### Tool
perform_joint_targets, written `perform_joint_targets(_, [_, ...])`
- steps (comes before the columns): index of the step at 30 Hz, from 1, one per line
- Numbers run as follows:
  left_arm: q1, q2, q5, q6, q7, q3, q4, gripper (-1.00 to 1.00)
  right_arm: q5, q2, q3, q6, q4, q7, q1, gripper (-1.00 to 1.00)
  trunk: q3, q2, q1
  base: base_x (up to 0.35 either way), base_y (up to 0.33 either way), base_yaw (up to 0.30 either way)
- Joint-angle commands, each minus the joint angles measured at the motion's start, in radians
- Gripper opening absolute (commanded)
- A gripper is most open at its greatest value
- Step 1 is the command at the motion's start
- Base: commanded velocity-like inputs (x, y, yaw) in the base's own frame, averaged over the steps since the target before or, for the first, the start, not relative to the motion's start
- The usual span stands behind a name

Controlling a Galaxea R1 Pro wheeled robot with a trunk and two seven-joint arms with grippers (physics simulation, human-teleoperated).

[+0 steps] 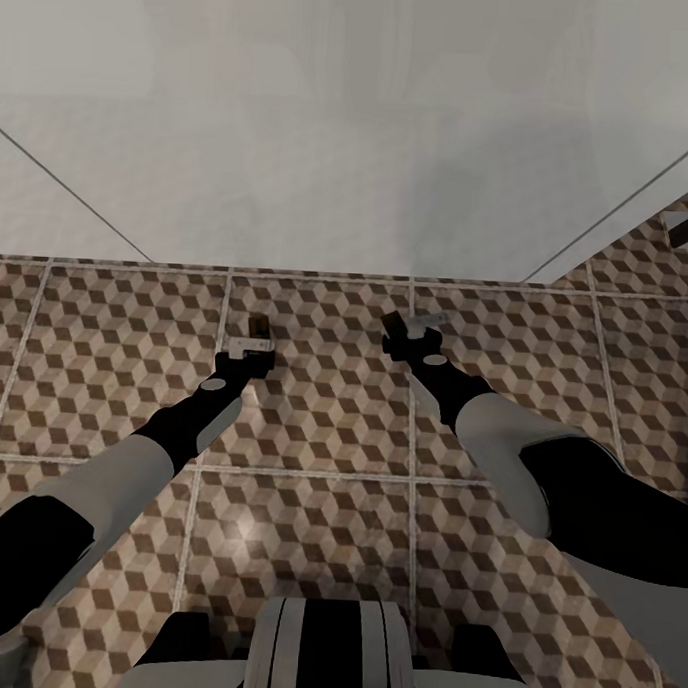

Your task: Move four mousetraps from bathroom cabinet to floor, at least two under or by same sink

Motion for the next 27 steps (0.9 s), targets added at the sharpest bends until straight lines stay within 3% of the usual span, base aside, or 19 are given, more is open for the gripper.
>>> perform_joint_targets(1, [-0.001,0.001,0.007,0.000,0.007,-0.008,-0.002,-1.00,0.003,0.000,0.005,-0.002,0.002,-0.005,-0.001,1.00,0.000,0.000,0.000,0.000,0.000,0.000])
perform_joint_targets(15, [-0.002,-0.011,0.007,0.012,0.007,-0.007,-0.002,-1.00,0.003,0.001,0.005,-0.003,0.002,-0.005,-0.001,1.00,0.000,0.000,0.000,0.000,0.000,0.000])
perform_joint_targets(27, [-0.003,-0.032,0.007,0.080,0.009,-0.007,-0.002,-1.00,0.003,0.001,0.005,-0.004,0.002,-0.005,-0.001,1.00,0.000,0.000,0.000,0.000,0.000,0.000])
